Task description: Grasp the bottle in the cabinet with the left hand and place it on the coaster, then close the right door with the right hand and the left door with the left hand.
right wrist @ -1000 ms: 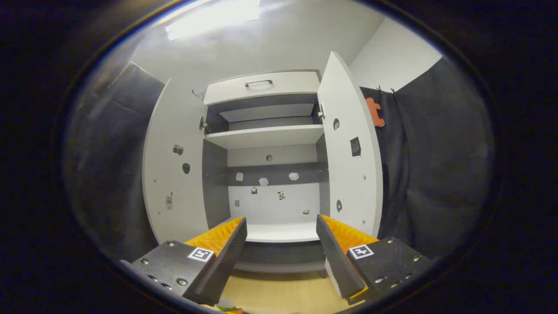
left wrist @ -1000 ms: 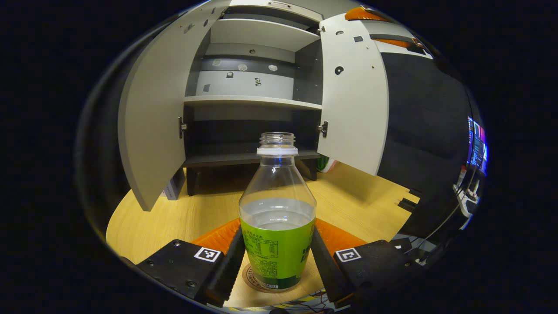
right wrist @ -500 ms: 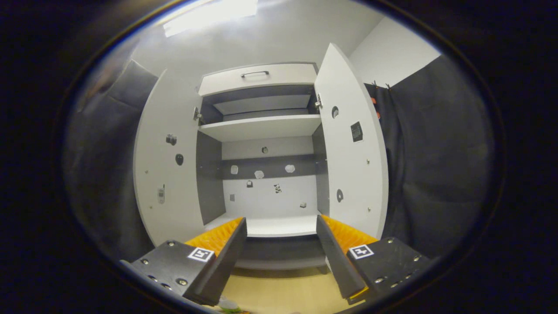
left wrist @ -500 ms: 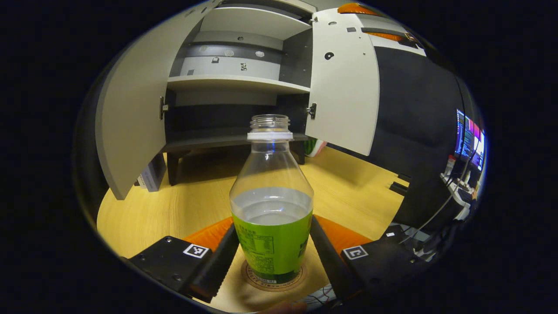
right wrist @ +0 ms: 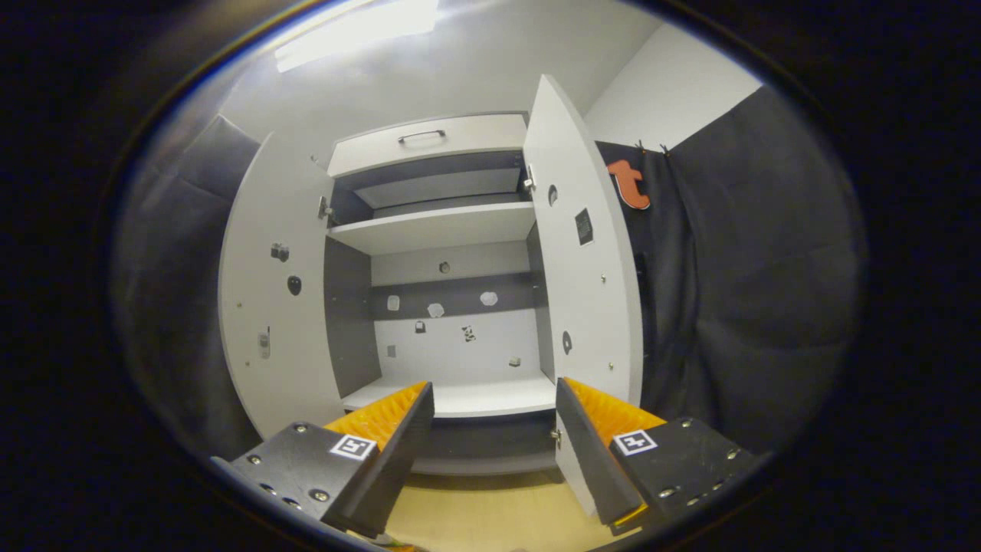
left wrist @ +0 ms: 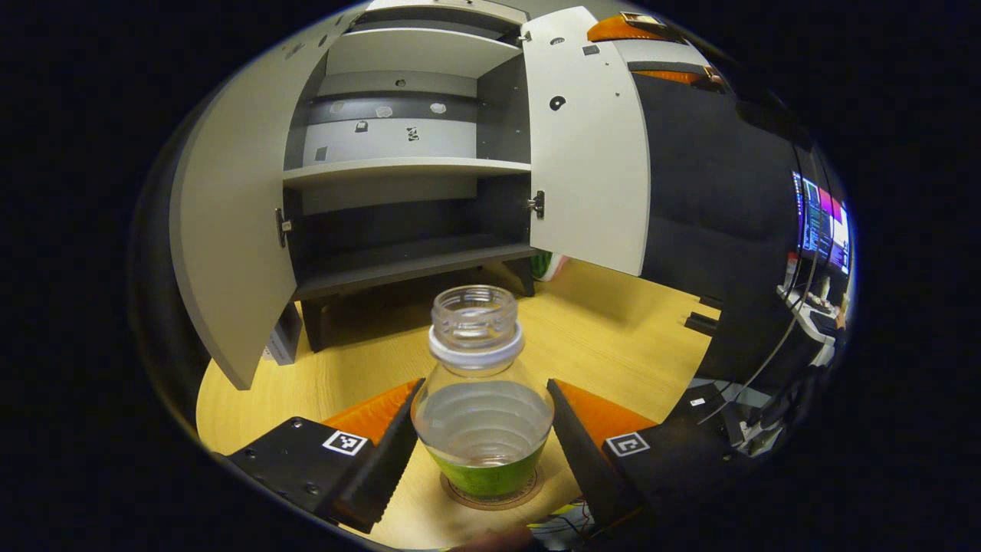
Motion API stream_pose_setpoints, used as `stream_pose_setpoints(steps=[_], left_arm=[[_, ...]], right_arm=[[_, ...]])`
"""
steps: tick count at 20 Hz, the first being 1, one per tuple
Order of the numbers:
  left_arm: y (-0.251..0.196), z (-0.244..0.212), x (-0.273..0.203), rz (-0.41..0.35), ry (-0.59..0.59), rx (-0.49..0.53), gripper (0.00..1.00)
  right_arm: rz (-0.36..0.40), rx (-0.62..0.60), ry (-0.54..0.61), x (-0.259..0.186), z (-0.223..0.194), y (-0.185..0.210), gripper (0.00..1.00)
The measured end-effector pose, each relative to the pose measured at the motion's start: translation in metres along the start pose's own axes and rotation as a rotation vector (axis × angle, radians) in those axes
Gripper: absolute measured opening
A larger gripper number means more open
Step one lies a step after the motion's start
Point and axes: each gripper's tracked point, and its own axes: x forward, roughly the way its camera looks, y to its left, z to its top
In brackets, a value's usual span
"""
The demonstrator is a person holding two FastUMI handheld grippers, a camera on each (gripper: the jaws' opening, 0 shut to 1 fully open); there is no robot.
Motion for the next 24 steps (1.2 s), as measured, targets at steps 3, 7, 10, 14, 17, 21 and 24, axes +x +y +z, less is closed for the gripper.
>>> stream_pose_setpoints(steps=[3,7,10,14,17,21,24], left_arm=[[-0.006,0.010,-0.005,0.009,0.007,0.000,0.97],[-0.002,0.056,-0.026,0.101,-0.042,0.003,0.97],[-0.003,0.108,-0.044,0.162,-0.115,-0.021,0.96],[0.001,0.174,-0.075,0.239,-0.182,-0.008,0.96],[0.007,0.216,-0.096,0.272,-0.222,-0.011,0.97],[0.029,0.264,-0.129,0.373,-0.273,0.022,0.98],[0.048,0.291,-0.157,0.471,-0.297,0.052,1.00]], right_arm=[[0.010,0.000,0.009,-0.007,0.001,-0.019,0.97],[0.020,-0.002,0.037,-0.017,0.005,-0.048,0.97],[0.030,0.007,0.017,-0.028,0.019,-0.069,0.97],[0.009,-0.010,-0.013,-0.039,0.040,-0.106,0.97],[0.003,-0.010,-0.047,-0.049,0.057,-0.132,0.97],[-0.003,-0.030,-0.093,-0.045,0.076,-0.176,0.96],[-0.015,-0.033,-0.070,-0.029,0.075,-0.207,0.96]])
